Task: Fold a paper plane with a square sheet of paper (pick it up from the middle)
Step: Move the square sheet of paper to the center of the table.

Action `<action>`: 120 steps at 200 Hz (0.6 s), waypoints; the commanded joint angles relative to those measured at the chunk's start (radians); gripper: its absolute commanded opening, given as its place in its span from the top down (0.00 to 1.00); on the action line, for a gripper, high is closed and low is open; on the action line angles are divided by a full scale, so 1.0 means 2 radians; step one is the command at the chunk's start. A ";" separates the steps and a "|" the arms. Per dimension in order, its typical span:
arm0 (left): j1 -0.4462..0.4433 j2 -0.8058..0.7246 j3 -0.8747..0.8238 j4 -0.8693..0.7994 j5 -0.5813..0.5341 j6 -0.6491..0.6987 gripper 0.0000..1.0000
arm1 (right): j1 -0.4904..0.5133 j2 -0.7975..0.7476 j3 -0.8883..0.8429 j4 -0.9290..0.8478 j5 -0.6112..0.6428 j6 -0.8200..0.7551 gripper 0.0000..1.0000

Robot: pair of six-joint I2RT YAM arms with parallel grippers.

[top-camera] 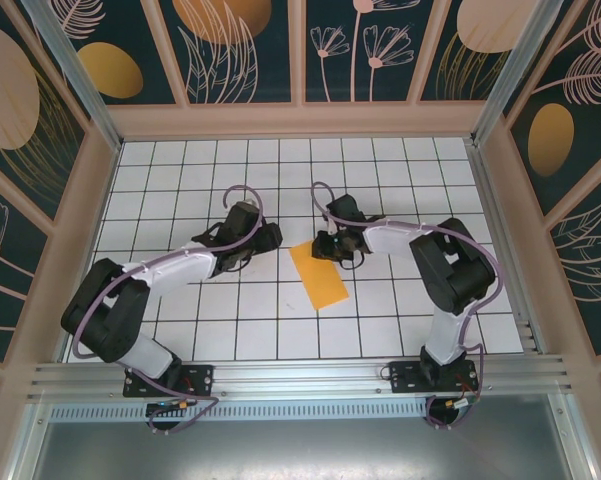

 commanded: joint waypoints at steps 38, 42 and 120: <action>0.003 -0.046 -0.059 0.031 -0.002 -0.027 0.31 | 0.067 0.036 0.014 0.012 0.031 0.105 0.78; 0.003 -0.049 -0.062 0.032 -0.002 -0.028 0.30 | 0.072 0.038 0.017 0.015 0.035 0.117 0.78; 0.003 -0.124 -0.116 0.026 -0.018 -0.048 0.23 | 0.085 0.043 0.131 -0.032 0.116 0.118 0.70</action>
